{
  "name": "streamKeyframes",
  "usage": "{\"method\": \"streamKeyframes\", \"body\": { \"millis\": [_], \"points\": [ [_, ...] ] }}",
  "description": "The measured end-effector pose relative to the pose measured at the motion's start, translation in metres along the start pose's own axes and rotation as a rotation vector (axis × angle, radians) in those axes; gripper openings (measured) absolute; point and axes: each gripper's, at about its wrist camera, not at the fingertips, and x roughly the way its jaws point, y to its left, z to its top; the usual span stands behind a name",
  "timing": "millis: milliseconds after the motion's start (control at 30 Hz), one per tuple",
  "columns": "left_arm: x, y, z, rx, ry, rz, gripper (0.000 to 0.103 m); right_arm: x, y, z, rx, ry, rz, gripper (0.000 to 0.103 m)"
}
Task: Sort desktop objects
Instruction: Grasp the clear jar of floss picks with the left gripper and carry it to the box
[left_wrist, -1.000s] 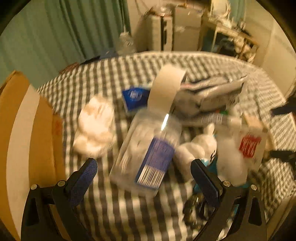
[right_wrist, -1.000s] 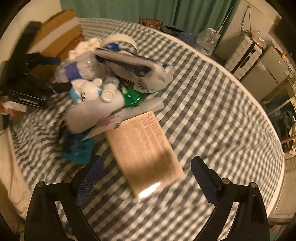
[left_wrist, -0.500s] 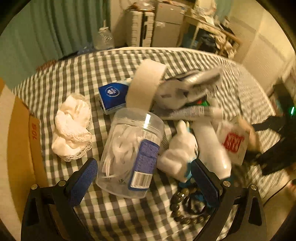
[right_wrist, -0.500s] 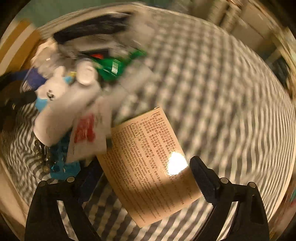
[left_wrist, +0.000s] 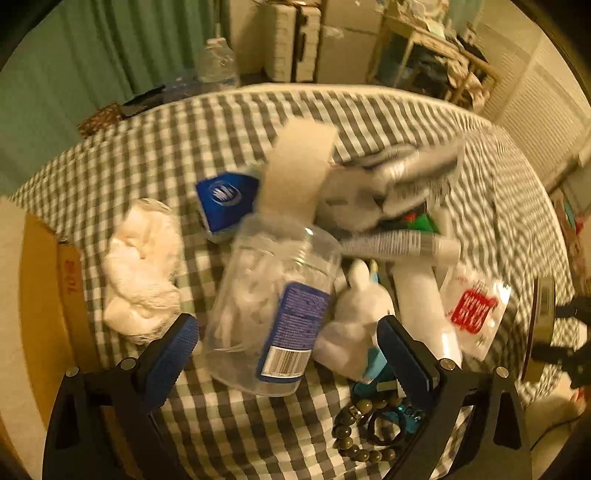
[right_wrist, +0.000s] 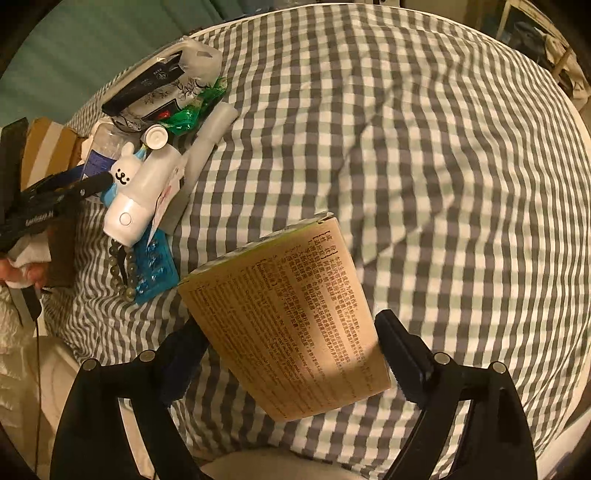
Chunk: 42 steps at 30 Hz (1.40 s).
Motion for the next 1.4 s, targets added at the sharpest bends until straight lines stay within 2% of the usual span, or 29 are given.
{"method": "streamKeyframes", "body": {
  "millis": [67,200,300,333,367,400,467,533,600,667,767,900,1000,1100,1200,1300,1400],
  "points": [
    [-0.005,0.009,0.002,-0.044,-0.024,0.014,0.100,-0.002,-0.006,0.003,-0.006,-0.021,-0.006,0.089],
    [0.016,0.019,0.009,-0.063,0.060,0.080,0.100,0.006,-0.005,0.028,0.023,-0.036,0.021,0.089],
    [0.030,0.013,0.008,-0.048,0.050,0.150,0.100,0.002,-0.002,0.037,-0.018,-0.062,-0.040,0.089],
    [0.039,0.011,0.009,-0.051,0.075,0.185,0.093,0.004,0.001,0.039,-0.024,-0.061,-0.047,0.089],
    [0.043,0.011,0.008,-0.069,0.080,0.163,0.078,0.006,0.003,0.041,-0.020,-0.055,-0.048,0.089],
    [0.042,0.011,0.008,-0.084,0.072,0.133,0.070,0.006,0.001,0.043,-0.012,-0.044,-0.044,0.089],
    [0.039,0.008,0.007,-0.082,0.076,0.131,0.069,0.009,0.002,0.046,0.008,-0.023,-0.048,0.089],
    [0.034,0.009,0.002,-0.035,0.090,0.143,0.069,0.008,0.004,0.047,0.020,-0.018,-0.064,0.089],
    [0.022,0.009,-0.001,-0.003,0.067,0.168,0.068,-0.001,0.007,0.048,0.028,-0.014,-0.075,0.089],
    [0.005,0.016,-0.008,-0.027,0.061,0.125,0.068,-0.018,0.006,0.049,0.027,-0.017,-0.082,0.089],
    [-0.022,0.026,-0.018,-0.049,0.060,0.118,0.067,-0.047,0.020,0.049,0.000,-0.054,-0.134,0.089],
    [-0.067,0.031,-0.014,-0.060,0.018,0.100,0.067,-0.092,0.044,0.041,-0.012,-0.120,-0.136,0.089],
    [-0.108,0.038,-0.008,-0.032,-0.028,0.097,0.067,-0.116,0.089,0.036,-0.050,-0.179,-0.188,0.089],
    [-0.174,0.044,-0.008,0.008,-0.123,0.117,0.067,-0.153,0.124,0.033,-0.075,-0.233,-0.188,0.089],
    [-0.223,0.049,0.001,0.036,-0.191,0.152,0.067,-0.188,0.170,0.023,-0.124,-0.302,-0.204,0.089],
    [-0.277,0.066,-0.011,0.060,-0.258,0.207,0.067,-0.217,0.218,0.016,-0.161,-0.348,-0.207,0.089],
    [-0.311,0.084,-0.025,0.032,-0.306,0.209,0.067,-0.239,0.270,0.010,-0.183,-0.405,-0.165,0.089]
  ]
}}
